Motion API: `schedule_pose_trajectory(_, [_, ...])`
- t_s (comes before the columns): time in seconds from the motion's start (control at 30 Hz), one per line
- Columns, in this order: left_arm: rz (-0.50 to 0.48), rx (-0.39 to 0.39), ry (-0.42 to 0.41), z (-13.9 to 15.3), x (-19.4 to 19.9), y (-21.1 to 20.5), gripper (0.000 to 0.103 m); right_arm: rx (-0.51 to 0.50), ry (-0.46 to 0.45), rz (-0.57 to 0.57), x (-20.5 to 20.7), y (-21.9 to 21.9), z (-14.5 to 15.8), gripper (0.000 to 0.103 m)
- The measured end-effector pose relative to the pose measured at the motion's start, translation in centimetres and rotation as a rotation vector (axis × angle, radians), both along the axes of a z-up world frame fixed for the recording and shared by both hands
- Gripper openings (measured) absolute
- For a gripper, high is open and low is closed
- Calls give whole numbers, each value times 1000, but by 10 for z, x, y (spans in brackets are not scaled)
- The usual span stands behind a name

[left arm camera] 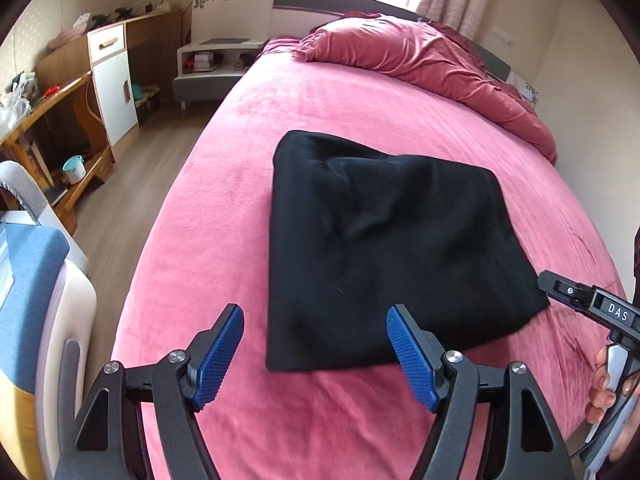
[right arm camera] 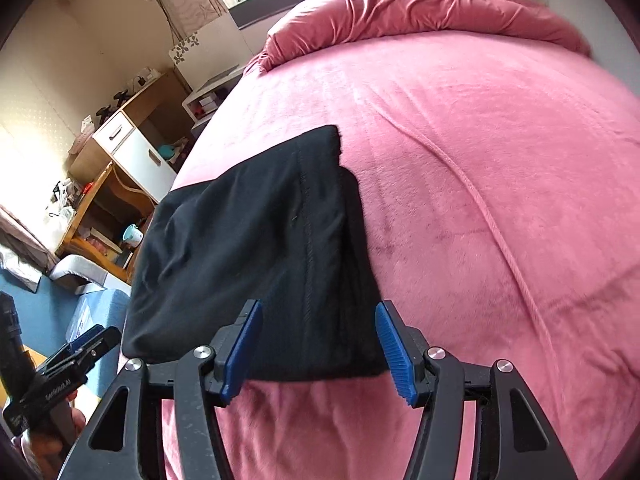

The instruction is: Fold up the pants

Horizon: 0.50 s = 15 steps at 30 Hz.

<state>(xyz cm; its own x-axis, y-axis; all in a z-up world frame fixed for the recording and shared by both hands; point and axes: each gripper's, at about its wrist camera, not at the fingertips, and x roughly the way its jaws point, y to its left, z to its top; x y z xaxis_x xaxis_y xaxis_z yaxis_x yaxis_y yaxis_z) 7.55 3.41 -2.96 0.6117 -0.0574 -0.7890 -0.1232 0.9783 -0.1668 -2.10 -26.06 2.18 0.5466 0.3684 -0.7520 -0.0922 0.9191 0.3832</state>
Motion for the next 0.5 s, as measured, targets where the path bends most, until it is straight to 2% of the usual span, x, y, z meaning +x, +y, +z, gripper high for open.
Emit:
schedule_pose_trajectory(0.23, [11,33,-62,15,-25,-18,75,-51,-51,29,-39,24,6,61])
schedule_pose_trajectory(0.5, [40,66,-102,24,-48,-22,75,-101,-64,37,-69,43,0,61])
